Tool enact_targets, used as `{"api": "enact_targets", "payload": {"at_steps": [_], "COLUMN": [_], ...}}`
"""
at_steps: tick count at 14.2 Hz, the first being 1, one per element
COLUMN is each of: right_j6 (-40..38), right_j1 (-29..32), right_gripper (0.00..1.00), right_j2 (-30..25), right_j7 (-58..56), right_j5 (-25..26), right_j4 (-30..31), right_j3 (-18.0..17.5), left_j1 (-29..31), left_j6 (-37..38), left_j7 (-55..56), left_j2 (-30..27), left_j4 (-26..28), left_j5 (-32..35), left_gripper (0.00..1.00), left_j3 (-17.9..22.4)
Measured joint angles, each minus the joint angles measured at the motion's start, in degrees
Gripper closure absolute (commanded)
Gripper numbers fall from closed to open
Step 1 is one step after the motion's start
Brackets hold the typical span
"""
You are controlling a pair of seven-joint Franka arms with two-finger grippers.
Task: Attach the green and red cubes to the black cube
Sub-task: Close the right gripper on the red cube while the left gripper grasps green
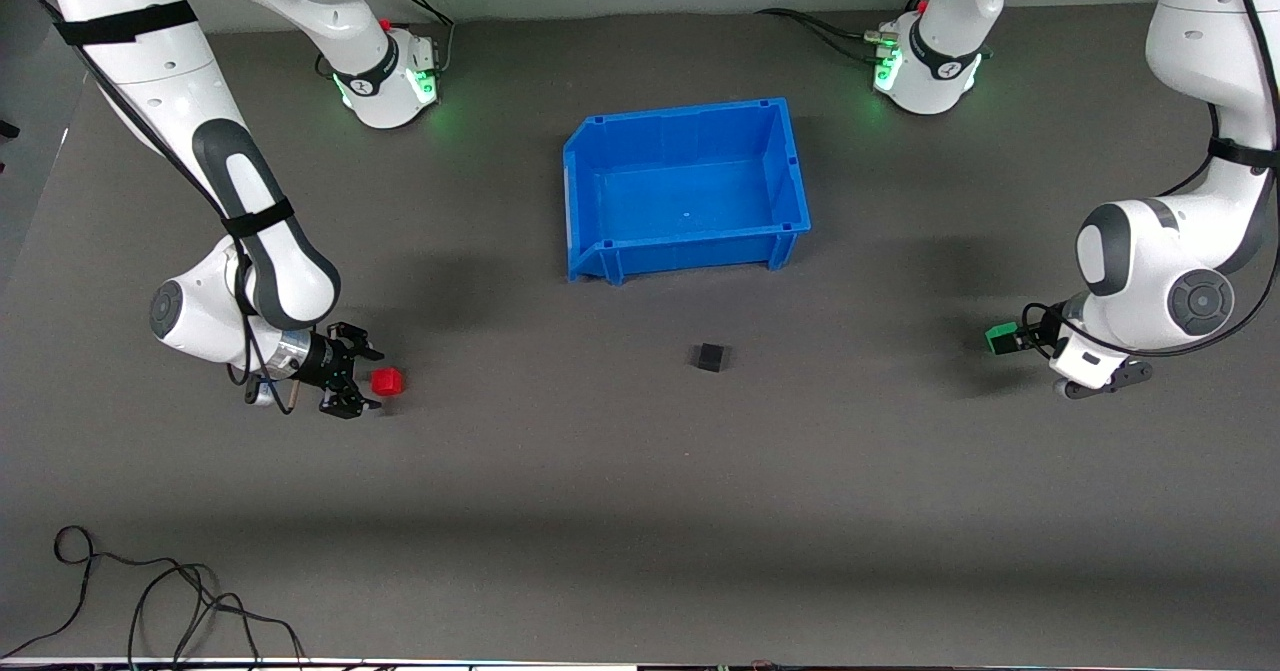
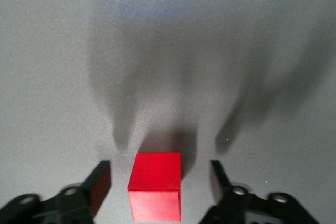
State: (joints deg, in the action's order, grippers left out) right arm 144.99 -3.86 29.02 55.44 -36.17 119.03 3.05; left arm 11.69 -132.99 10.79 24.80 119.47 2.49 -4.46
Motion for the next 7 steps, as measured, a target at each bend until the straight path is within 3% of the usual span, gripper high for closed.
{"api": "enact_targets", "payload": {"at_steps": [1, 4, 5, 6, 7], "right_j6": [0.00, -0.02, -0.02, -0.02, -0.02], "right_j1": [0.00, -0.03, -0.05, -0.06, -0.06], "right_gripper": [0.43, 0.58, 0.60, 0.69, 0.70], "right_j2": [0.00, 0.00, 0.00, 0.00, 0.00], "right_j7": [0.00, -0.11, -0.11, -0.11, -0.11], "right_j5": [-0.52, -1.98, -2.00, -2.01, -2.03], "right_j4": [0.00, 0.00, 0.00, 0.00, 0.00], "right_j3": [-0.01, -0.03, -0.04, -0.07, -0.09], "left_j1": [-0.01, -0.04, -0.05, -0.05, -0.05], "left_j6": [-0.03, -0.23, -0.26, -0.30, -0.36], "left_j7": [0.00, 0.03, 0.04, 0.04, 0.04], "left_j2": [0.22, 0.74, 0.81, 0.82, 0.82], "left_j4": [0.01, 0.02, 0.02, 0.01, -0.01], "left_j5": [-0.57, -1.17, -1.19, -1.19, -1.21], "left_gripper": [0.05, 0.53, 0.63, 0.69, 0.75], "left_j3": [-0.03, -0.06, -0.06, -0.07, -0.10]}}
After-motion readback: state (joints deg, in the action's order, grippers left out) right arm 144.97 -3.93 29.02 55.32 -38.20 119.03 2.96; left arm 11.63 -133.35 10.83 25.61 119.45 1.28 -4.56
